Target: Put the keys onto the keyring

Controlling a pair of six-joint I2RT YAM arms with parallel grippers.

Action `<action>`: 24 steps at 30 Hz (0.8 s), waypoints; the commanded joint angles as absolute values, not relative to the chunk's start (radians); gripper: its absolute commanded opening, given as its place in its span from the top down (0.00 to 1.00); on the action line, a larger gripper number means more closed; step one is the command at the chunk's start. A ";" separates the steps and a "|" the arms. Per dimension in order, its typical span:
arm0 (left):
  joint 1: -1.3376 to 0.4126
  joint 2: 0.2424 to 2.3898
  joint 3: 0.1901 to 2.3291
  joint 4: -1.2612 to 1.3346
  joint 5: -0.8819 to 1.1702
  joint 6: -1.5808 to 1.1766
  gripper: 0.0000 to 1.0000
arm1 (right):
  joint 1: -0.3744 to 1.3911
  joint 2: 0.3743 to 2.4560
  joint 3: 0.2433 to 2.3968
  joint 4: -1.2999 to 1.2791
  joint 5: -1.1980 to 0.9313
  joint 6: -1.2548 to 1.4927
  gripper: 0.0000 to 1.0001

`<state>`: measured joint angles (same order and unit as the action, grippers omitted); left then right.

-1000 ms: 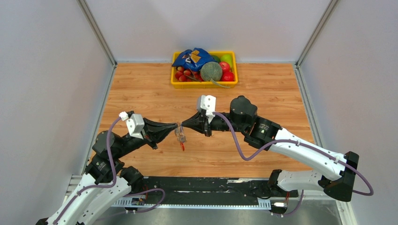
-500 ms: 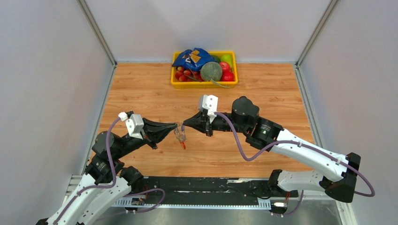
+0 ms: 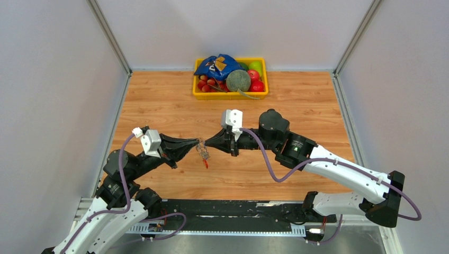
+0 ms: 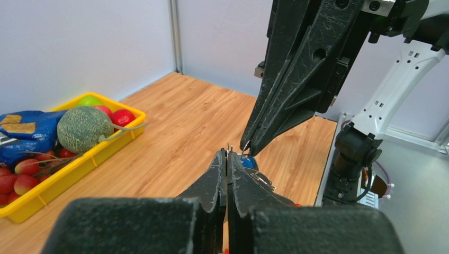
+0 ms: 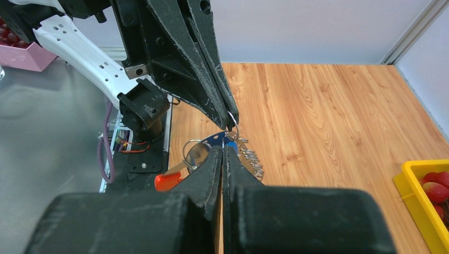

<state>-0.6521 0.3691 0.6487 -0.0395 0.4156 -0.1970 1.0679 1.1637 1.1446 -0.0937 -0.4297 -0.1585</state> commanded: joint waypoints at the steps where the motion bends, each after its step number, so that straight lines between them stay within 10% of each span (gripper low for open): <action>1: -0.653 0.358 0.649 0.021 0.418 -0.204 1.00 | 1.074 1.177 1.193 -0.079 -0.443 -0.141 1.00; 24: -0.653 0.318 0.619 0.073 0.477 -0.201 1.00 | 1.074 1.189 1.218 -0.060 -0.391 -0.060 1.00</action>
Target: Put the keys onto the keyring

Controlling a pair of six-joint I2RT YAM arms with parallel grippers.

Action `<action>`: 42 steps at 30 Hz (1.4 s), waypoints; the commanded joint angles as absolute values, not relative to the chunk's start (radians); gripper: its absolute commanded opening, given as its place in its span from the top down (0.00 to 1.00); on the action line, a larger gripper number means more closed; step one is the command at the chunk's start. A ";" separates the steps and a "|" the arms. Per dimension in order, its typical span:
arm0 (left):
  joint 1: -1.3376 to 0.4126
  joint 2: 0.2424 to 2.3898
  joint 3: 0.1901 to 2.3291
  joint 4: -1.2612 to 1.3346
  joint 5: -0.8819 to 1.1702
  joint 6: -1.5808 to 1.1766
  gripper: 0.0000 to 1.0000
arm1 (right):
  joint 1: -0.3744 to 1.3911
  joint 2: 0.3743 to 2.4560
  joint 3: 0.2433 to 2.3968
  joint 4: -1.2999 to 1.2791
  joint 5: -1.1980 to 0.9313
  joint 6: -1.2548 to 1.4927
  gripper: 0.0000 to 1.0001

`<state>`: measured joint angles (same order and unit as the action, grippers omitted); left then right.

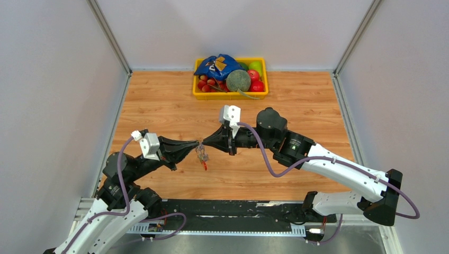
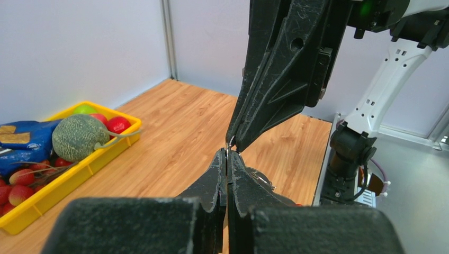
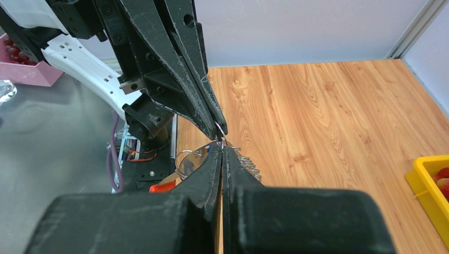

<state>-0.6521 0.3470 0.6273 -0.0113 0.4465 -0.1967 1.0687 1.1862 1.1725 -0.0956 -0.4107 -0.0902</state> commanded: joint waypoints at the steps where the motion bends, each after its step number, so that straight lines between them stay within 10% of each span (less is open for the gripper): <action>1: -0.653 0.316 0.613 0.076 0.482 -0.200 1.00 | 1.075 1.189 1.218 -0.060 -0.391 -0.058 1.00; 31: -0.653 0.254 0.557 0.202 0.496 -0.233 1.00 | 1.074 1.223 1.191 -0.060 -0.498 -0.005 0.99; 42: -0.653 0.262 0.547 0.275 0.502 -0.292 1.00 | 1.074 1.132 1.176 -0.092 -0.499 -0.048 0.63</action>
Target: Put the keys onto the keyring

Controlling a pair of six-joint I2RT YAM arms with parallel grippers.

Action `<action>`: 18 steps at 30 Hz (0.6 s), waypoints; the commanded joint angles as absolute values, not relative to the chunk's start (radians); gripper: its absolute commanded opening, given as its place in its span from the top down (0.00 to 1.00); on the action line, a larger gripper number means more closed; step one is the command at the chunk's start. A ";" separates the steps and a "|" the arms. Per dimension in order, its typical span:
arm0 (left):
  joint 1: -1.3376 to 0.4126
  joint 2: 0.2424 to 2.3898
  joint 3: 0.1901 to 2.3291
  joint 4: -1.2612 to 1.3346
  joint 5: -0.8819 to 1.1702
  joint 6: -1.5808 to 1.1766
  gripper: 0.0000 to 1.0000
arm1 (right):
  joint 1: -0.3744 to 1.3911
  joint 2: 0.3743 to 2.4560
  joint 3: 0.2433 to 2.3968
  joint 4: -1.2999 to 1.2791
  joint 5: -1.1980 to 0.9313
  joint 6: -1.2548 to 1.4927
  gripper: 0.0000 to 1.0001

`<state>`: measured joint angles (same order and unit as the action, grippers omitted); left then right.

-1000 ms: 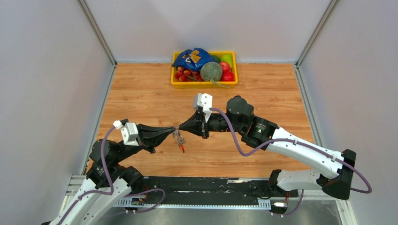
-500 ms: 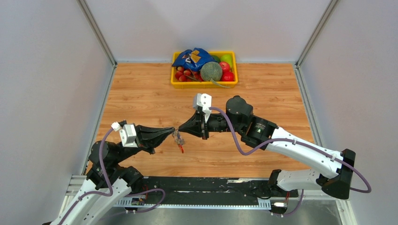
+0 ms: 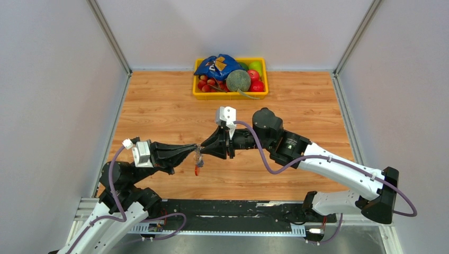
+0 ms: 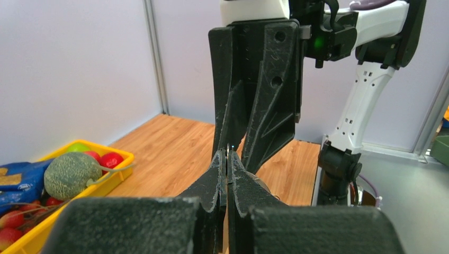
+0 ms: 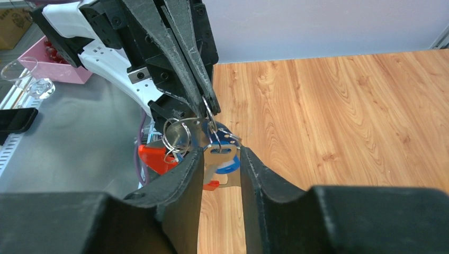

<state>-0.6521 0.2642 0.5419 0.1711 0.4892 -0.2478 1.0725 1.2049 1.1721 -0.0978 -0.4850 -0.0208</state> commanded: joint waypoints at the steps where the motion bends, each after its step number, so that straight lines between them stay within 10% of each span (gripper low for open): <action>1: -0.653 0.263 0.544 0.280 0.502 -0.297 1.00 | 1.075 1.121 1.175 -0.098 -0.495 -0.057 0.62; 18: -0.653 0.307 0.519 0.522 0.559 -0.515 1.00 | 1.075 1.108 1.260 -0.153 -0.550 -0.131 0.59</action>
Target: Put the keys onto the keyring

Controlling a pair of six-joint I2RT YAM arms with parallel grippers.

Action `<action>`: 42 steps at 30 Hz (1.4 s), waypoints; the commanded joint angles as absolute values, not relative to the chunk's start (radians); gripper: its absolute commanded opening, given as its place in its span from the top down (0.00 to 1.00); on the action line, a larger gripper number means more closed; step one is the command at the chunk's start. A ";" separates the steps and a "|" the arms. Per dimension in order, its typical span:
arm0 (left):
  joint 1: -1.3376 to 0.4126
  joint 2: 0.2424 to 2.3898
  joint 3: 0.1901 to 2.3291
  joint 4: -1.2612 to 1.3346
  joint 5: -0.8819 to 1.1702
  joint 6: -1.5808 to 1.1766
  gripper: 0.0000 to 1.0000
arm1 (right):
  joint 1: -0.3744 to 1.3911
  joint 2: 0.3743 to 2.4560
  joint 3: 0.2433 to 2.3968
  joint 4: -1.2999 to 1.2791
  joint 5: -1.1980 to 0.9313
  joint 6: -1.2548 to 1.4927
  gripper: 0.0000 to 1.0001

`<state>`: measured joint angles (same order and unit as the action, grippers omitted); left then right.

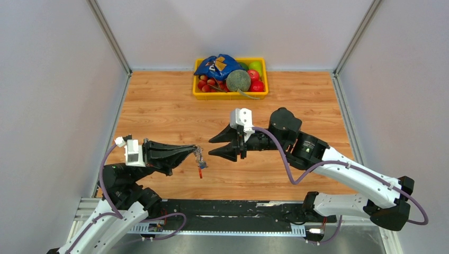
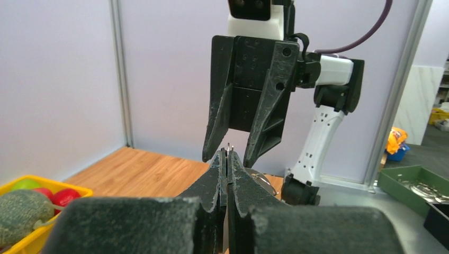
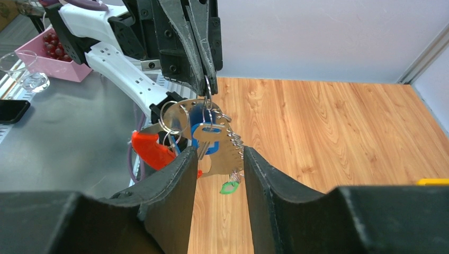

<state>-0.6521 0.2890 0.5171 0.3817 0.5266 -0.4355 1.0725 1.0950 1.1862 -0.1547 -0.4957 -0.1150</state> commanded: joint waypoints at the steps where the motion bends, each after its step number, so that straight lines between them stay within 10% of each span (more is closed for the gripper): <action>1: -0.653 0.313 0.519 0.536 0.563 -0.528 1.00 | 1.074 1.111 1.270 -0.153 -0.563 -0.126 0.60; 42: -0.653 0.359 0.464 0.747 0.568 -0.637 1.00 | 1.103 1.218 1.393 -0.153 -0.665 -0.049 0.76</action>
